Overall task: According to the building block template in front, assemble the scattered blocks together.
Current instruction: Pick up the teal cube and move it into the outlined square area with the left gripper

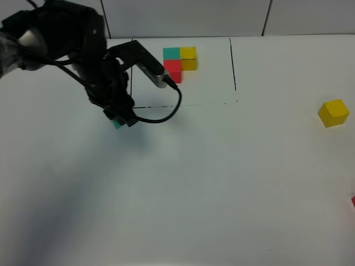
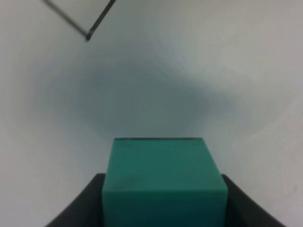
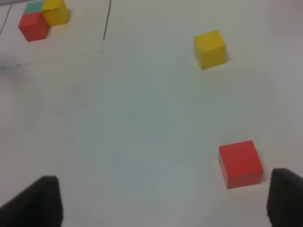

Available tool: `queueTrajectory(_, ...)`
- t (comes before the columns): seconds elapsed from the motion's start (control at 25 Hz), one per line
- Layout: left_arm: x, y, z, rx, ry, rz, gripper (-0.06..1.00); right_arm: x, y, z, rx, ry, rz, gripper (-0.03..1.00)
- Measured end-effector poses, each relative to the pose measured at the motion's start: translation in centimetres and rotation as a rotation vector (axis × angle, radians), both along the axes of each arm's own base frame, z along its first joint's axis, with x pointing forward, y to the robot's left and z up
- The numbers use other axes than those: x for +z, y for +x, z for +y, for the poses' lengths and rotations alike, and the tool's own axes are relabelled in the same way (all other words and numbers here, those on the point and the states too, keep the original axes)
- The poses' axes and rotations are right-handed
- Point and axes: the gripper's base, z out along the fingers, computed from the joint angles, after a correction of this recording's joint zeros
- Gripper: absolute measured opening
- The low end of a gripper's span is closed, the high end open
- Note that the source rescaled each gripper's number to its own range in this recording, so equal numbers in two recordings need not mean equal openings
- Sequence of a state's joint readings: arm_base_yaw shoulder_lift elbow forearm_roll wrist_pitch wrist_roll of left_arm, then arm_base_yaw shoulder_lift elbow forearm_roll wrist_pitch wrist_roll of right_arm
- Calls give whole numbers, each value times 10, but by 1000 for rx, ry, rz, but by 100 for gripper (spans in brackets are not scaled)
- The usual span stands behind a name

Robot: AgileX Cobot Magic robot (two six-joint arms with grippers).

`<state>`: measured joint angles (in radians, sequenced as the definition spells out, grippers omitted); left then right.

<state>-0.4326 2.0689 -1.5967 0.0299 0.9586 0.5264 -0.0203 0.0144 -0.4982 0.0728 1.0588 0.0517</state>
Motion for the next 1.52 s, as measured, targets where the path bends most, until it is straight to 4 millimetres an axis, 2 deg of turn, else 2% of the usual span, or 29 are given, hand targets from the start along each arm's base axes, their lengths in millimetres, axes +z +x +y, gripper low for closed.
queueTrajectory(0.16,2,12,-48,-158,17,5,1,0,0,0,0,0,0,75)
queueTrajectory(0.32,-8,17,-84,-273,37,31,1,0,0,0,0,1,0,75)
queueTrajectory(0.52,-24,18,-113,-401,50,32,1,0,0,0,0,1,0,75)
queueTrajectory(0.64,-30,18,-117,-476,78,28,1,0,0,0,0,1,0,75)
queueTrajectory(0.92,-35,23,-111,-546,171,2,1,0,0,0,0,1,0,75)
queueTrajectory(1.32,-35,23,-121,-553,66,-28,1,0,0,0,0,1,0,75)
queueTrajectory(1.44,-42,25,-122,-554,67,-24,1,0,0,0,0,1,0,75)
queueTrajectory(1.52,-53,25,-122,-555,76,-4,1,0,0,0,0,1,0,75)
